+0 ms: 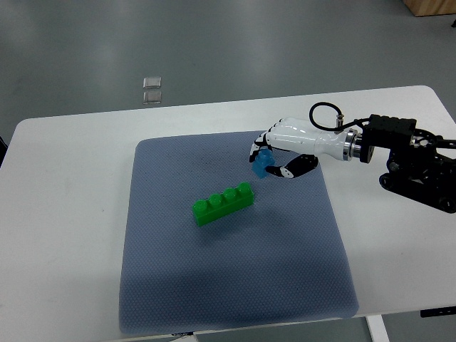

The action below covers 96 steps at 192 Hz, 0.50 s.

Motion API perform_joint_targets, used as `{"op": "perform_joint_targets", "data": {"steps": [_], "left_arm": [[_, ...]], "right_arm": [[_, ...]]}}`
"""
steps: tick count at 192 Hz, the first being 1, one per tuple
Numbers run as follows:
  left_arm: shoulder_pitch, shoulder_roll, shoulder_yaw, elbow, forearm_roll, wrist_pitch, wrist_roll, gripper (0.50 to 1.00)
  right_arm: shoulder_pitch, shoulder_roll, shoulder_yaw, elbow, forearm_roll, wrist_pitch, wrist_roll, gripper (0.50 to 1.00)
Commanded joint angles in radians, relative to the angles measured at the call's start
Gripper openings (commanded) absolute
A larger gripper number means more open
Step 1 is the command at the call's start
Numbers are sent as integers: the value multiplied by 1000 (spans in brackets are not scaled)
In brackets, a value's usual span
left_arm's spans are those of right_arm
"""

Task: Stack blue block on green block with right hand
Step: 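Carry the blue block with the right hand over the green block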

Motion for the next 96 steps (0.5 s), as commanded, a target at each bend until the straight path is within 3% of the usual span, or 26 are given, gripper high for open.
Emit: {"op": "perform_joint_targets", "data": {"steps": [1,96], "left_arm": [[0,0,0,0,-1,0,0,1000],[1,0,0,0,-1,0,0,1000]], "right_arm": [[1,-22,1,69,1,-21,-4,509],[-4,45,-6,126,-20,-39,-58,507]]}}
